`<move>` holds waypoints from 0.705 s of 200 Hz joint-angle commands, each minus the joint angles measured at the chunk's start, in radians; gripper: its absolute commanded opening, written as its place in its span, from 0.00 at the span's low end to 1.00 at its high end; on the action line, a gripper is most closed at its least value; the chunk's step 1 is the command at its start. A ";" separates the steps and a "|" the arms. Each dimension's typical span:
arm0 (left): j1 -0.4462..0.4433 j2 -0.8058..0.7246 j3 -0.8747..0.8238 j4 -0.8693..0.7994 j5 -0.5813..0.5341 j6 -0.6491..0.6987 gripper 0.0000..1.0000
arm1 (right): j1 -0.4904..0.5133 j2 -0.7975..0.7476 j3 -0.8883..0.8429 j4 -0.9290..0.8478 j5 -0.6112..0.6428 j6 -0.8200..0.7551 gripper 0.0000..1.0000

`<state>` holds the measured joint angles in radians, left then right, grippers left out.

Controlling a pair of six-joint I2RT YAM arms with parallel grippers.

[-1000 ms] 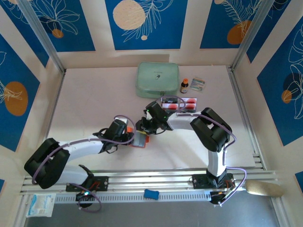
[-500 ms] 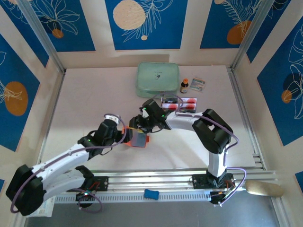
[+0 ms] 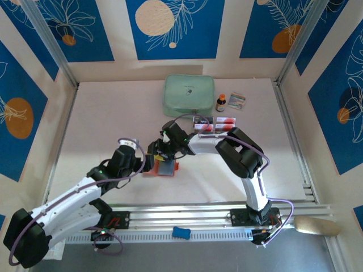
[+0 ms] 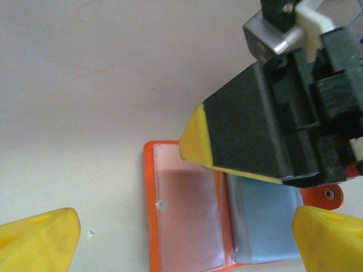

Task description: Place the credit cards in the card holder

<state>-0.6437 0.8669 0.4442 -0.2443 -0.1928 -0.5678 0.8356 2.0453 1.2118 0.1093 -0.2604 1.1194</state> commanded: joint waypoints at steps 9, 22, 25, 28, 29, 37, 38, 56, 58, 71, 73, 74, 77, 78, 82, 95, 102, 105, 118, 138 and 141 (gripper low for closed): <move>0.016 0.041 -0.028 0.025 -0.010 0.004 0.96 | -0.001 -0.018 -0.008 0.005 -0.016 0.010 0.51; 0.018 0.075 -0.029 0.047 -0.013 0.010 0.96 | 0.000 -0.028 -0.009 0.003 -0.019 0.007 0.51; 0.018 0.081 -0.027 0.052 -0.013 0.012 0.96 | -0.002 -0.031 -0.009 0.003 -0.019 0.007 0.51; 0.019 0.090 -0.027 0.057 -0.013 0.012 0.96 | -0.003 -0.034 -0.009 0.002 -0.020 0.007 0.51; 0.019 0.093 -0.028 0.058 -0.013 0.013 0.96 | -0.003 -0.035 -0.009 0.002 -0.021 0.006 0.51; 0.019 0.116 -0.027 0.072 -0.015 0.019 0.96 | -0.004 -0.042 -0.011 0.001 -0.023 0.005 0.51; 0.019 0.118 -0.026 0.073 -0.015 0.019 0.96 | -0.004 -0.044 -0.012 0.002 -0.023 0.005 0.51; 0.019 0.170 -0.022 0.095 -0.036 0.026 0.96 | -0.009 -0.070 -0.025 0.003 -0.022 0.000 0.51; 0.020 0.176 -0.021 0.097 -0.039 0.025 0.96 | -0.010 -0.077 -0.030 0.003 -0.021 0.000 0.51; 0.021 0.212 -0.017 0.100 -0.064 0.025 0.96 | -0.013 -0.121 -0.058 0.000 -0.004 -0.008 0.51; 0.022 0.217 -0.016 0.100 -0.068 0.024 0.96 | -0.014 -0.129 -0.063 -0.002 -0.001 -0.011 0.51; 0.022 0.219 -0.016 0.099 -0.069 0.024 0.96 | -0.014 -0.133 -0.064 -0.004 0.001 -0.012 0.51; 0.023 0.226 -0.015 0.099 -0.074 0.024 0.96 | -0.013 -0.141 -0.070 -0.007 0.005 -0.015 0.51; 0.023 0.229 -0.014 0.098 -0.076 0.023 0.96 | -0.014 -0.145 -0.074 -0.009 0.007 -0.017 0.51; 0.023 0.236 -0.014 0.097 -0.082 0.023 0.96 | -0.015 -0.163 -0.082 -0.019 0.016 -0.024 0.51; 0.025 0.257 -0.011 0.093 -0.098 0.016 0.96 | -0.018 -0.219 -0.116 -0.066 0.053 -0.051 0.51; 0.024 0.263 -0.009 0.092 -0.104 0.014 0.97 | -0.019 -0.251 -0.130 -0.104 0.077 -0.069 0.51; 0.025 0.264 -0.009 0.090 -0.104 0.011 0.97 | -0.018 -0.263 -0.138 -0.119 0.087 -0.077 0.51; 0.026 0.264 -0.007 0.086 -0.107 0.006 0.97 | -0.017 -0.313 -0.166 -0.199 0.138 -0.113 0.51; 0.026 0.259 -0.002 0.082 -0.111 0.002 0.98 | -0.008 -0.361 -0.180 -0.365 0.269 -0.183 0.51; 0.026 0.259 -0.001 0.080 -0.111 0.000 0.97 | -0.005 -0.363 -0.179 -0.391 0.286 -0.192 0.51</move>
<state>-0.6304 1.1290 0.4278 -0.1638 -0.2714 -0.5671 0.8227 1.7241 1.0569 -0.0425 -0.1368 1.0298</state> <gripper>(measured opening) 0.972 0.509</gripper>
